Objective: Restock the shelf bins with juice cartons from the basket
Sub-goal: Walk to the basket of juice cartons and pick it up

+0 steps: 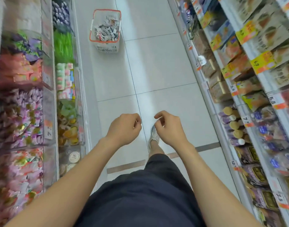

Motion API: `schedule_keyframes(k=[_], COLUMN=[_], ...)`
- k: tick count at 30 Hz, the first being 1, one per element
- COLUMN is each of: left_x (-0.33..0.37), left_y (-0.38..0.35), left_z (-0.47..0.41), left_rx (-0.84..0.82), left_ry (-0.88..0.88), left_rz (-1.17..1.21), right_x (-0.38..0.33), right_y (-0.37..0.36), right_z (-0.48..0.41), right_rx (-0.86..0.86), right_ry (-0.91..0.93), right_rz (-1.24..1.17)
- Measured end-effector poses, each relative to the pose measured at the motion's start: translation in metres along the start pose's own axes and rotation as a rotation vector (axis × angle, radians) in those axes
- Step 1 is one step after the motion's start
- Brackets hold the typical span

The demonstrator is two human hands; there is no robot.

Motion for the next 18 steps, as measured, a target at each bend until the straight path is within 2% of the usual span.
schedule_keyframes(k=[4, 9, 18], left_x=[0.024, 0.045, 0.024], left_y=[0.061, 0.133, 0.240], left_z=[-0.094, -0.198, -0.417], left_rx=[0.049, 0.098, 0.201], left_ry=[0.048, 0.084, 0.176], left_rz=[0.026, 0.090, 0.253], right_x=[-0.013, -0.038, -0.087], right_y=[0.054, 0.124, 0.190], right_z=[-0.113, -0.236, -0.502], right_rx=[-0.040, -0.108, -0.180], right_ry=[0.024, 0.043, 0.098], right_rz=[-0.027, 0.058, 0.128])
Point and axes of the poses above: each hand's wrist, its own z-axis away from the middle knuckle, its own y-axis out of the back of the hand, x = y × z, the point moved 7 cm from there along -z, towards the middle knuckle, and after that the axes turned 7 degrees about -x, right-handed, at the moved point
